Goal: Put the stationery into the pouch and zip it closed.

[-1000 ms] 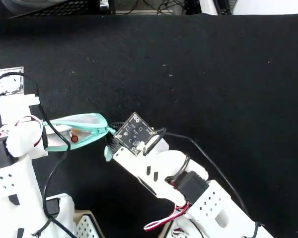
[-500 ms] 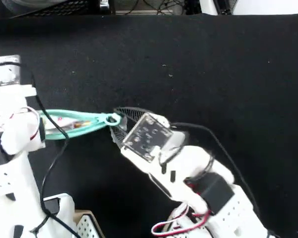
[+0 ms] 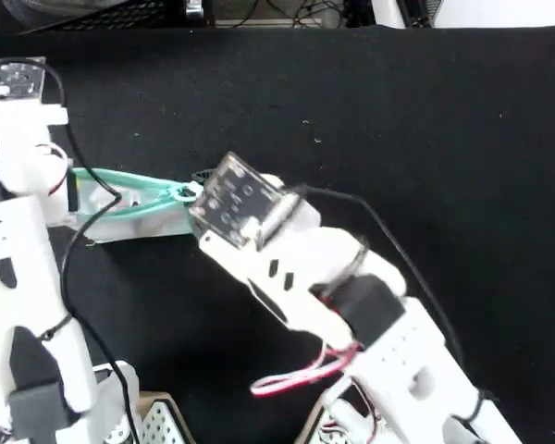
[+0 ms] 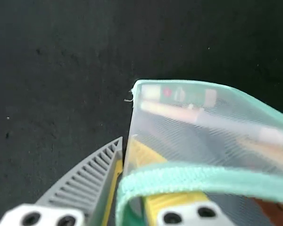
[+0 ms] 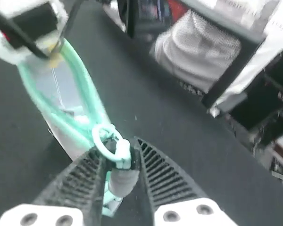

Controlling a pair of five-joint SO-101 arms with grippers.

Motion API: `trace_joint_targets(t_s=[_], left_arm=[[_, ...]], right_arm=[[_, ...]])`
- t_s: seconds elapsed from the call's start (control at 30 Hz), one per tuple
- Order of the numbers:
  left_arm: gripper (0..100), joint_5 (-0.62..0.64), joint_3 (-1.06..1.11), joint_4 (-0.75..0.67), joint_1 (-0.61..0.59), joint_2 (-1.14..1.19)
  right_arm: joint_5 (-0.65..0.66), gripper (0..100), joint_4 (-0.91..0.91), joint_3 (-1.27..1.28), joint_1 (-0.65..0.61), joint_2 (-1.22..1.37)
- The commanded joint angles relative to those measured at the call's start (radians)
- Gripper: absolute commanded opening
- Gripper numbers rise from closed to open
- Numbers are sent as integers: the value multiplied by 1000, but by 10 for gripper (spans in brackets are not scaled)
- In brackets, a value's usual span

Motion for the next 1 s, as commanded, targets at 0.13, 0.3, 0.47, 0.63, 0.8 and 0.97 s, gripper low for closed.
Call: trace_joint_targets(t_s=[0.13, 0.3, 0.47, 0.63, 0.8, 0.97], left_arm=[[97, 75, -191, 5, -5, 89], [245, 196, -361, 5, -5, 89], [220, 198, -427, 5, -5, 87], [220, 198, -479, 3, -5, -9], [220, 189, -460, 5, -8, -233], [220, 60, -151, 3, -27, -482]], right_arm=[[6, 12, -124, -88, 26, 99], [15, 12, -126, -99, 26, 101], [86, 12, -186, -99, 26, 102], [86, 12, -227, -101, 23, 102], [68, 12, -203, -94, 20, 101], [66, 12, -203, -110, 20, 94]])
